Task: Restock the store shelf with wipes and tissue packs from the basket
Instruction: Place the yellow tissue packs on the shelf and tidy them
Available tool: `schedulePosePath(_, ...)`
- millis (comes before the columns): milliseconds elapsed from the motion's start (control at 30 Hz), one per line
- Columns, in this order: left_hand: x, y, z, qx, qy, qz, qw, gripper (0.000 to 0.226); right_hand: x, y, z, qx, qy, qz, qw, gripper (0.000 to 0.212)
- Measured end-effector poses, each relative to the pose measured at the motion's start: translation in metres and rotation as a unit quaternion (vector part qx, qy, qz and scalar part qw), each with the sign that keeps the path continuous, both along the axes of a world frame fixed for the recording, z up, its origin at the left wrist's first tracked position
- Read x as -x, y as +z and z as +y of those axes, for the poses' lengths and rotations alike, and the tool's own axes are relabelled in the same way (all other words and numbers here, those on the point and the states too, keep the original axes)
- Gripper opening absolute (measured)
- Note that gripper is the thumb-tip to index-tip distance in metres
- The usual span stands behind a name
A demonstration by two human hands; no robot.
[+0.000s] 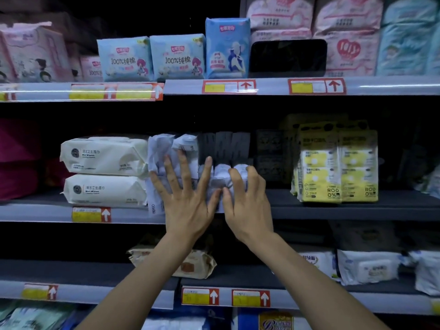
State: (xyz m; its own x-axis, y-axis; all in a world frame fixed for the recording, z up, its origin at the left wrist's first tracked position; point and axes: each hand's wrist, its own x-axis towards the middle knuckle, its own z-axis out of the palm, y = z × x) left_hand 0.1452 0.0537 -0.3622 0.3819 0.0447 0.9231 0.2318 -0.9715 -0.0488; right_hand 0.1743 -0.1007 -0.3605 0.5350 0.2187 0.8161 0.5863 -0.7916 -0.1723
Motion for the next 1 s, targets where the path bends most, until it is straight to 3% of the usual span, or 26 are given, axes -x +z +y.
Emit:
schedulePosePath(433,0.038,0.017,-0.008,-0.023,0.006,0.038,0.999,0.067,0.029,0.029,-0.024,0.074,0.019,0.1,0.992,0.054)
schedulePosePath(700,0.066,0.03,-0.016,-0.072,0.039,0.112,0.99,0.076,0.05,0.044,-0.045,0.143,0.034,0.163,0.976,0.095)
schedulePosePath(867,0.086,0.038,-0.043,-0.097,0.046,0.105,0.989,0.077,0.067,0.044,-0.073,0.127,0.047,0.149,0.979,0.088)
schedulePosePath(1000,0.091,0.046,-0.082,-0.14,-0.005,0.088,0.986,0.07,0.073,0.043,-0.11,0.087,0.043,0.093,0.991,0.073)
